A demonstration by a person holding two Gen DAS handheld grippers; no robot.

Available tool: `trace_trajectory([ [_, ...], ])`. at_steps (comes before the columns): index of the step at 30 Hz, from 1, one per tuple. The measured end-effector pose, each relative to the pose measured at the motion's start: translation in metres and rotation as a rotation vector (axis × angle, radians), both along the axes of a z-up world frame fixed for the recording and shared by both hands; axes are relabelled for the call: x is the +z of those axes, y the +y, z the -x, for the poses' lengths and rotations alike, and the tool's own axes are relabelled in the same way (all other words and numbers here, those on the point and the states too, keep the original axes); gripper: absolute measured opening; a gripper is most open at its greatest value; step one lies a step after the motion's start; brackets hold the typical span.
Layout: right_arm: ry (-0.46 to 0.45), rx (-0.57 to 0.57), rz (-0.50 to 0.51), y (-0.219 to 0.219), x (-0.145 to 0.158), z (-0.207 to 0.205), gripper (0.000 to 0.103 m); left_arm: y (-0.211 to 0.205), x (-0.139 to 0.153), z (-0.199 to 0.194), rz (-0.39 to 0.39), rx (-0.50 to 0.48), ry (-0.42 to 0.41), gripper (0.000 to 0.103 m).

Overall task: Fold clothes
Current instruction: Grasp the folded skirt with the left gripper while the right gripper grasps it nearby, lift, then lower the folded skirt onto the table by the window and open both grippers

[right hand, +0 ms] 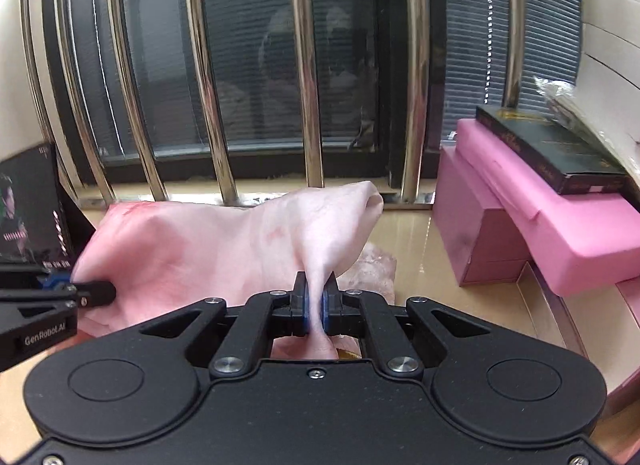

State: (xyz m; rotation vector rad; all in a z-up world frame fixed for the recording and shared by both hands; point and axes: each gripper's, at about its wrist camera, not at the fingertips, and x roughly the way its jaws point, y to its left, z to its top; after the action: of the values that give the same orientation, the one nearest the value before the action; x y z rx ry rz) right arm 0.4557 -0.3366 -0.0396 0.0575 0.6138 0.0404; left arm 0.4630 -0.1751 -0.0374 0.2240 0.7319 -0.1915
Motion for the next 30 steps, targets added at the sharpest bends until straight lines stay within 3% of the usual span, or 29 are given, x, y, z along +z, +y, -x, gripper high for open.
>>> trace_trajectory([
  [5, 0.055, -0.054, -0.049, -0.007, -0.018, -0.003, 0.012, 0.016, -0.013, -0.011, 0.025, 0.035, 0.058, 0.008],
  [6, 0.067, -0.059, -0.075, -0.009, -0.021, -0.004, 0.019, 0.020, -0.014, -0.014, 0.038, 0.038, 0.073, 0.009],
  [7, 0.079, -0.065, -0.098, -0.012, -0.024, -0.005, 0.038, 0.025, -0.014, -0.016, 0.054, 0.041, 0.090, 0.014],
  [8, 0.080, -0.073, -0.113, -0.015, -0.028, -0.004, 0.048, 0.031, -0.011, -0.017, 0.081, 0.048, 0.091, 0.020],
  [9, 0.062, -0.086, -0.121, -0.019, -0.028, -0.002, 0.061, 0.037, -0.009, -0.018, 0.108, 0.056, 0.090, 0.034],
  [10, 0.027, -0.099, -0.127, -0.023, -0.026, 0.003, 0.063, 0.045, -0.002, -0.015, 0.146, 0.073, 0.056, 0.054],
  [12, -0.069, -0.129, -0.139, -0.029, -0.019, 0.018, 0.068, 0.062, 0.010, -0.009, 0.224, 0.109, -0.012, 0.084],
  [13, -0.125, -0.139, -0.134, -0.031, -0.014, 0.026, 0.072, 0.070, 0.017, -0.003, 0.279, 0.120, -0.071, 0.086],
  [15, -0.223, -0.118, -0.094, -0.027, -0.007, 0.040, 0.072, 0.080, 0.029, 0.007, 0.374, 0.106, -0.144, 0.082],
  [17, -0.236, -0.058, -0.071, -0.015, -0.006, 0.048, 0.063, 0.071, 0.027, 0.009, 0.358, 0.054, -0.120, 0.058],
  [19, -0.214, -0.012, -0.049, -0.003, -0.009, 0.053, 0.024, 0.057, 0.015, 0.010, 0.291, 0.029, -0.074, 0.023],
  [23, -0.122, -0.051, -0.013, 0.010, -0.031, 0.055, 0.021, 0.038, -0.020, 0.010, 0.168, 0.040, 0.022, 0.019],
  [26, -0.063, -0.088, -0.015, 0.005, -0.051, 0.053, 0.021, 0.043, -0.040, 0.007, 0.172, 0.067, 0.058, 0.019],
  [30, -0.028, -0.125, -0.130, -0.015, -0.070, 0.054, 0.022, 0.053, -0.047, 0.008, 0.200, 0.085, 0.064, 0.021],
])
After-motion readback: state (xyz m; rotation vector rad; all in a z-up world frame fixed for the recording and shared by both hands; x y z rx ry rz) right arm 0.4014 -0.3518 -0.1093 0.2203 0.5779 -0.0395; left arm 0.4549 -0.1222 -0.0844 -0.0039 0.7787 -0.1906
